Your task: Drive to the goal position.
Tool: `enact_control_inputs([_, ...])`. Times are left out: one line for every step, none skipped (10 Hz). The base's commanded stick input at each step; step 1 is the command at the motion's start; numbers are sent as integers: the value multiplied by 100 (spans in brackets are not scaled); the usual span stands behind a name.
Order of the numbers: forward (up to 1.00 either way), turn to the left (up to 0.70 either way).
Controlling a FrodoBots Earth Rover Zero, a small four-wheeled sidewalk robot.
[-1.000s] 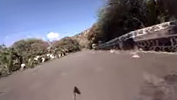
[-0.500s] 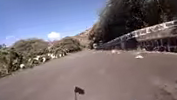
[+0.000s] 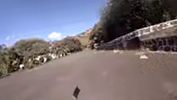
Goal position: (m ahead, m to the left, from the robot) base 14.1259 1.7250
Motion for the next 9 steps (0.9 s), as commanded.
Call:
enact_control_inputs([50,0])
enact_control_inputs([50,0])
enact_control_inputs([50,0])
enact_control_inputs([50,0])
enact_control_inputs([50,0])
enact_control_inputs([50,0])
enact_control_inputs([50,0])
enact_control_inputs([50,0])
enact_control_inputs([50,0])
